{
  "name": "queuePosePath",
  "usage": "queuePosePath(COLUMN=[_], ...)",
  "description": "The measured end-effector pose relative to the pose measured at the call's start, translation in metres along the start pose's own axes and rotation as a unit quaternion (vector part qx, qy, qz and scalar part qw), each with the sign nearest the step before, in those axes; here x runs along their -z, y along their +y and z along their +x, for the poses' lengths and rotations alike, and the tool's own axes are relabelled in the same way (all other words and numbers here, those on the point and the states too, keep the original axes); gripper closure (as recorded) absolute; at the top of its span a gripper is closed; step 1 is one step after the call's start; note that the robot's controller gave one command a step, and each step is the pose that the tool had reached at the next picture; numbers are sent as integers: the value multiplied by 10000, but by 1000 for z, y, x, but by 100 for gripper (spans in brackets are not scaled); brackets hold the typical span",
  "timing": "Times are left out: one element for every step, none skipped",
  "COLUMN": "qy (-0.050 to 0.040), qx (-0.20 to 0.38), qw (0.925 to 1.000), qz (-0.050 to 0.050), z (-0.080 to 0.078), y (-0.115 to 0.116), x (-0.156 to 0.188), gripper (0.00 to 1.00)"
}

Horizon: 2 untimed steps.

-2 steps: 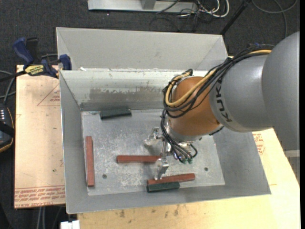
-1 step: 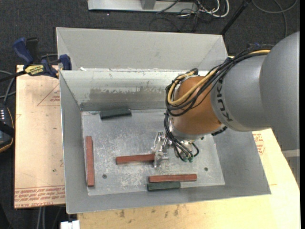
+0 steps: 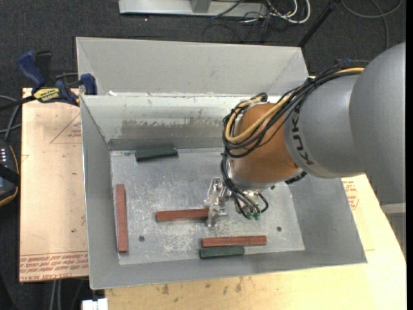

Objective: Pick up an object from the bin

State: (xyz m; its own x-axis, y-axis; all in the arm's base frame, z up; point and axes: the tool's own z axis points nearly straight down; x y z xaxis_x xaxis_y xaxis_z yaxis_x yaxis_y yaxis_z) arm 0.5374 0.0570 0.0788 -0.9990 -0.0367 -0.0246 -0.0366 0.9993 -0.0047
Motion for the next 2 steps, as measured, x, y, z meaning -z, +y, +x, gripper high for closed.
queuePosePath(qy=[24, 87], qx=[1, 0], qw=[10000, 10000], qz=[-8, -22], z=[0, 2], y=[0, 1], x=[3, 13], gripper=[100, 100])
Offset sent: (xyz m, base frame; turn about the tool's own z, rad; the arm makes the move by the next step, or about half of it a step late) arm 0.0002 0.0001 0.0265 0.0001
